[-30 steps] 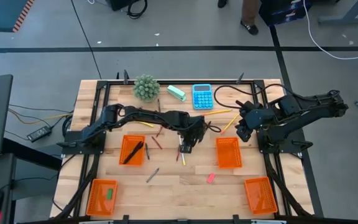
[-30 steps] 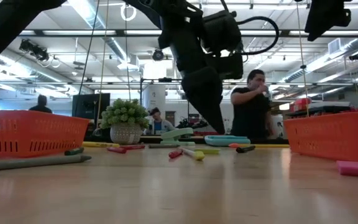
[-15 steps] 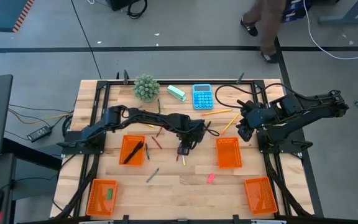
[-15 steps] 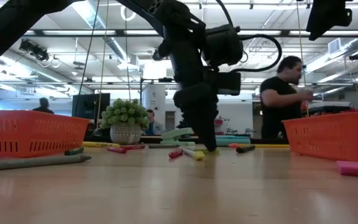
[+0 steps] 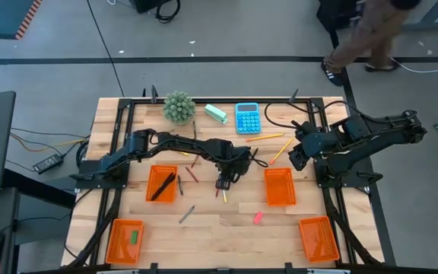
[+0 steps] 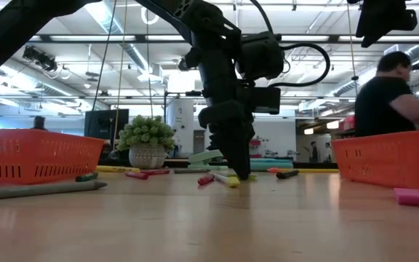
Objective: Sort crayons/erasers/pens/pencils in bins
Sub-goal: Put the yellow eraser into the bottom left orange basket
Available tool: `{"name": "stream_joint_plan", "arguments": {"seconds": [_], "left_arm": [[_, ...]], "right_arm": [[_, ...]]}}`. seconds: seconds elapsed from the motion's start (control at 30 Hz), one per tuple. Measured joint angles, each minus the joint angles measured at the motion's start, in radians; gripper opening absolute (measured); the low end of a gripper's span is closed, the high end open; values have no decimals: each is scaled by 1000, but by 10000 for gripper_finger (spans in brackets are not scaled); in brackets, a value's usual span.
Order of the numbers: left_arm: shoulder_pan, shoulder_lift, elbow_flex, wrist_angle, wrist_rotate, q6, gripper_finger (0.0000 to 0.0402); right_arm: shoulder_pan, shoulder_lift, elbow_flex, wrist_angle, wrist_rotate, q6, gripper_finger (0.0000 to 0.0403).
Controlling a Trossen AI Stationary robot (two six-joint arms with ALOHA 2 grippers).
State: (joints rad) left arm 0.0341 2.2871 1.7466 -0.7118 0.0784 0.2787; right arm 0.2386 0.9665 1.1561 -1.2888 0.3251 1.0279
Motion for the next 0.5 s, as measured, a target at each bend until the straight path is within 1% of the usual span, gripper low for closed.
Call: {"name": "stream_joint_plan", "arguments": {"seconds": [0.3, 0.5], "left_arm": [[-17, 1, -1, -3, -8, -5, 112], [-25, -3, -2, -5, -13, -29, 89]], "right_arm": [[0, 0, 0, 6, 74, 23, 154], [-1, 0, 0, 10, 89, 47, 154]]}}
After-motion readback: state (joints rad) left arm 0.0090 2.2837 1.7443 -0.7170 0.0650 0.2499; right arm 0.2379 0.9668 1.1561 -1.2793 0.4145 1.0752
